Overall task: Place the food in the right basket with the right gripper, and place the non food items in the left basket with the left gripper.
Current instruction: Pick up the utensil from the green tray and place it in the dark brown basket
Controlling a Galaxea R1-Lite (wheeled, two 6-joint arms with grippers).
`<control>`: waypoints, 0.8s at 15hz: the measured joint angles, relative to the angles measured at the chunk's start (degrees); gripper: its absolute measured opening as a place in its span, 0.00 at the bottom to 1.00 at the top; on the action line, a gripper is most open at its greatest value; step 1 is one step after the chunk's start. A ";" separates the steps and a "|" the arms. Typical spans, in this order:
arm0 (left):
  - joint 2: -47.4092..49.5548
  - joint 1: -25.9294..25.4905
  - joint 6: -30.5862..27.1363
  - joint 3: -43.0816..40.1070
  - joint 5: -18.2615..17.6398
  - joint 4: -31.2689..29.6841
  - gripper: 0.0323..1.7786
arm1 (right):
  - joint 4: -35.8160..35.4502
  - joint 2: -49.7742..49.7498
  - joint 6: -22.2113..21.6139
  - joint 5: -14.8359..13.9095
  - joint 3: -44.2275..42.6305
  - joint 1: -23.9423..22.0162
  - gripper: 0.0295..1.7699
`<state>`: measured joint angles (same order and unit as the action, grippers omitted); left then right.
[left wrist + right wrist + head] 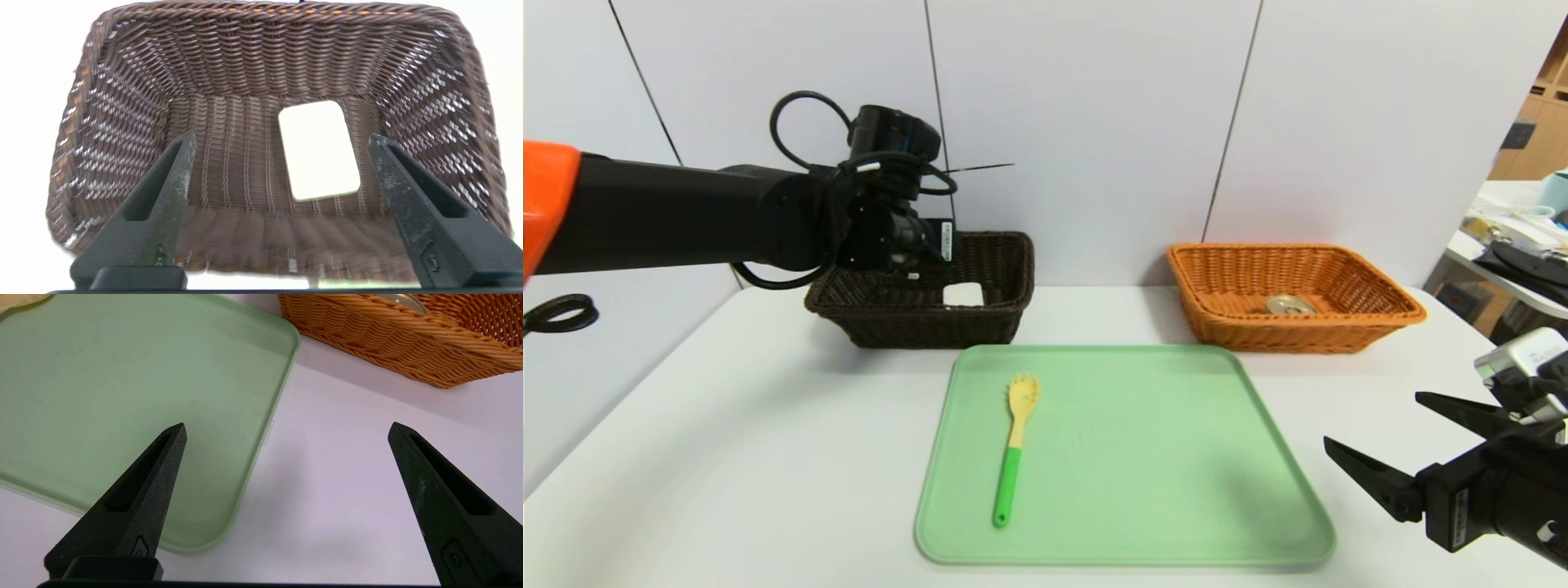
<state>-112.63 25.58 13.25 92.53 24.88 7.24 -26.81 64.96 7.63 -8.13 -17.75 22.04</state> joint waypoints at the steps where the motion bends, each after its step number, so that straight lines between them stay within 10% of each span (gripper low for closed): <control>1: 1.69 0.63 0.09 -2.06 0.02 -0.02 0.86 | 0.00 0.00 0.02 0.00 0.00 0.00 0.96; 12: 25.50 22.99 16.18 -29.11 4.24 8.39 0.93 | -0.01 -0.37 0.44 -0.29 -0.11 0.00 0.96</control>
<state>-87.13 48.57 29.43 63.42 29.12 15.63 -26.82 64.60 8.07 -8.42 -17.86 22.04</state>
